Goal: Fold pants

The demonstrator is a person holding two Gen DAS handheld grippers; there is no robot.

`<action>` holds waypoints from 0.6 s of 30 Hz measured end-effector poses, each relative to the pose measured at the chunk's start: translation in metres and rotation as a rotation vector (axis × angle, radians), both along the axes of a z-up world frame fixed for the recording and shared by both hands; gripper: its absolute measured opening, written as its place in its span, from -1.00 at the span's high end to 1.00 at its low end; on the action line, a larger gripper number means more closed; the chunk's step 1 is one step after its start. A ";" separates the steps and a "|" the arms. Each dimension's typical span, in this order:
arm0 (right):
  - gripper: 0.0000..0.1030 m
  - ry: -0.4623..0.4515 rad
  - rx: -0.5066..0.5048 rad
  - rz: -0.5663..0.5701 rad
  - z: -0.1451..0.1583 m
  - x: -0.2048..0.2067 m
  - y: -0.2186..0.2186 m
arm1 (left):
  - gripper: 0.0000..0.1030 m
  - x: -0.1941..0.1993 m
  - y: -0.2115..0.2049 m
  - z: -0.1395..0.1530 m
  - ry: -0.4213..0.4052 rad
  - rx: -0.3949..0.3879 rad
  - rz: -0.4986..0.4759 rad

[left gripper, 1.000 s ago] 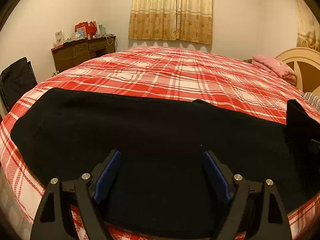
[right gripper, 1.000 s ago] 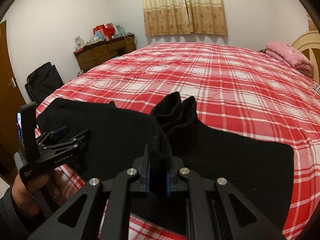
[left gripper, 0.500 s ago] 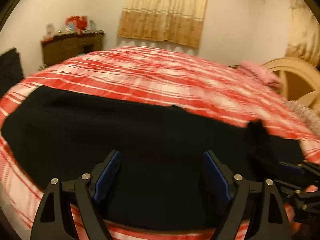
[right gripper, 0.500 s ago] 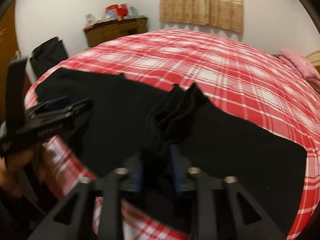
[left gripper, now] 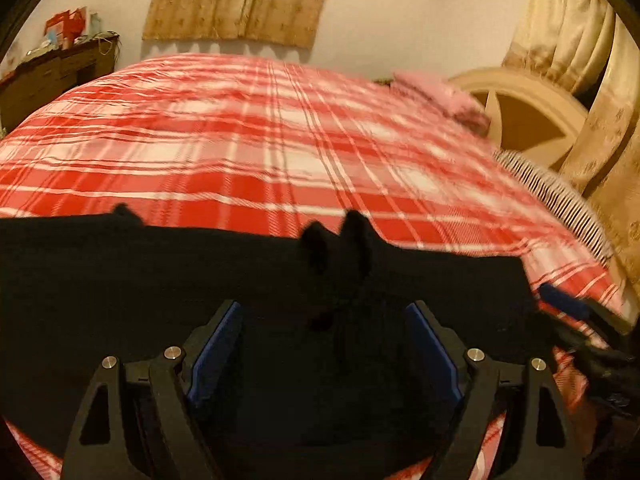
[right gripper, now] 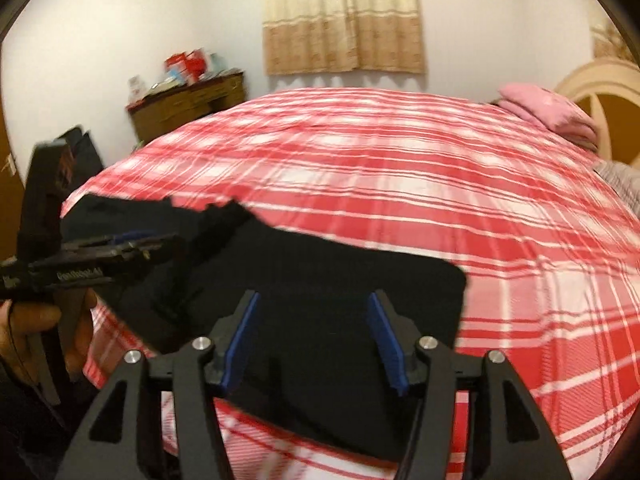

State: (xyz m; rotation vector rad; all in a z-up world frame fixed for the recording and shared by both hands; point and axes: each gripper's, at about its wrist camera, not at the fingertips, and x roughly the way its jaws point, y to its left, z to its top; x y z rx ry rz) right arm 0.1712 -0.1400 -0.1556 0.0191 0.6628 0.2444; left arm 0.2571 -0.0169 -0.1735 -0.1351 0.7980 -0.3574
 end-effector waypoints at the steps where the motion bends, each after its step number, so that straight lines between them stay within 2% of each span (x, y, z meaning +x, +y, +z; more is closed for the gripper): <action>1: -0.15 -0.005 0.007 -0.004 0.002 0.001 -0.004 | -0.55 -0.001 -0.007 -0.001 -0.005 0.021 -0.008; 2: -0.15 -0.010 0.013 -0.005 0.003 0.001 -0.007 | -0.32 -0.002 -0.011 -0.001 -0.006 0.039 -0.012; 4: -0.15 -0.035 0.016 0.004 0.006 -0.002 -0.009 | -0.10 -0.005 -0.021 -0.003 -0.003 0.085 -0.014; 6: -0.20 -0.059 0.015 0.021 0.008 -0.006 -0.009 | -0.04 -0.008 -0.026 -0.003 -0.018 0.125 -0.008; 9: -0.22 -0.064 0.028 0.031 0.005 -0.009 -0.013 | 0.26 -0.010 -0.025 -0.003 -0.021 0.140 0.018; 11: -0.22 -0.051 0.043 0.037 0.002 -0.007 -0.014 | 0.56 -0.011 -0.023 -0.003 -0.018 0.129 0.010; 15: -0.22 -0.058 0.061 0.020 0.002 -0.008 -0.018 | 0.70 -0.017 -0.030 0.000 -0.044 0.165 0.004; 18: -0.22 -0.056 0.079 -0.002 0.002 -0.007 -0.024 | 0.73 -0.022 -0.029 0.007 -0.060 0.160 0.000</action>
